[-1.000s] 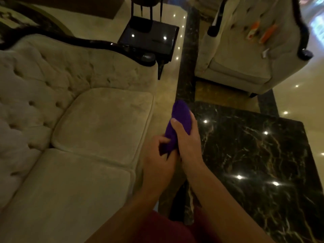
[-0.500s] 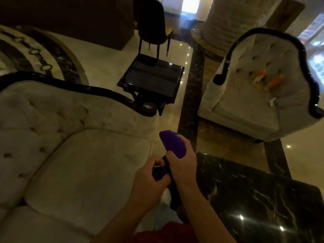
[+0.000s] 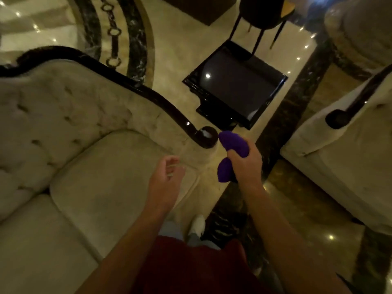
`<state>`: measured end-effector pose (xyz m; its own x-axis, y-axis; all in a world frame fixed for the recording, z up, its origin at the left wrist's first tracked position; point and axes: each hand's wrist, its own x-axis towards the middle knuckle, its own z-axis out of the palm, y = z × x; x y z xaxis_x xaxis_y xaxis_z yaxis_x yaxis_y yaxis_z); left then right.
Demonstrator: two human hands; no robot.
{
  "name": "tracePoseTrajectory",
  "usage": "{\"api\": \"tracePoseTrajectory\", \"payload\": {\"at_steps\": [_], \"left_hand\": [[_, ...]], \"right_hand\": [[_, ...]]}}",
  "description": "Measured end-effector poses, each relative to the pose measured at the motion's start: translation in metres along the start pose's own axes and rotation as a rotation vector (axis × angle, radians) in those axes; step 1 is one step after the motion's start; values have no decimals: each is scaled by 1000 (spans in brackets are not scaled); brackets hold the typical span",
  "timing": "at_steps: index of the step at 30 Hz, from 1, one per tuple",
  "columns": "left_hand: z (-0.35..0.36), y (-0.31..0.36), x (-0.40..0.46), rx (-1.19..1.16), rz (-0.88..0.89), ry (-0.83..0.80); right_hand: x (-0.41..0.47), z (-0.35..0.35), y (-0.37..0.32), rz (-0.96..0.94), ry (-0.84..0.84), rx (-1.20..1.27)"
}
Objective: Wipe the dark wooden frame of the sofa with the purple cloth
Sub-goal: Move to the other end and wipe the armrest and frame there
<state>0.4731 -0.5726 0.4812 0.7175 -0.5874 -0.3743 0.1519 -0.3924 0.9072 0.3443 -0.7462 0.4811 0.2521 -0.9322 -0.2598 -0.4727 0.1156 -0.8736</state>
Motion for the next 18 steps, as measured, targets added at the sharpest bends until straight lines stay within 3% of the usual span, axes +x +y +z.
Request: {"api": "tracePoseTrajectory", "payload": {"at_steps": [9,18], "left_hand": [[31,-26,77,-61,-220,116],[61,-41,206,79,-333,140]], "right_hand": [[104,35,15,39,0,-133],[180,63,54,-67,-286,-438]]}}
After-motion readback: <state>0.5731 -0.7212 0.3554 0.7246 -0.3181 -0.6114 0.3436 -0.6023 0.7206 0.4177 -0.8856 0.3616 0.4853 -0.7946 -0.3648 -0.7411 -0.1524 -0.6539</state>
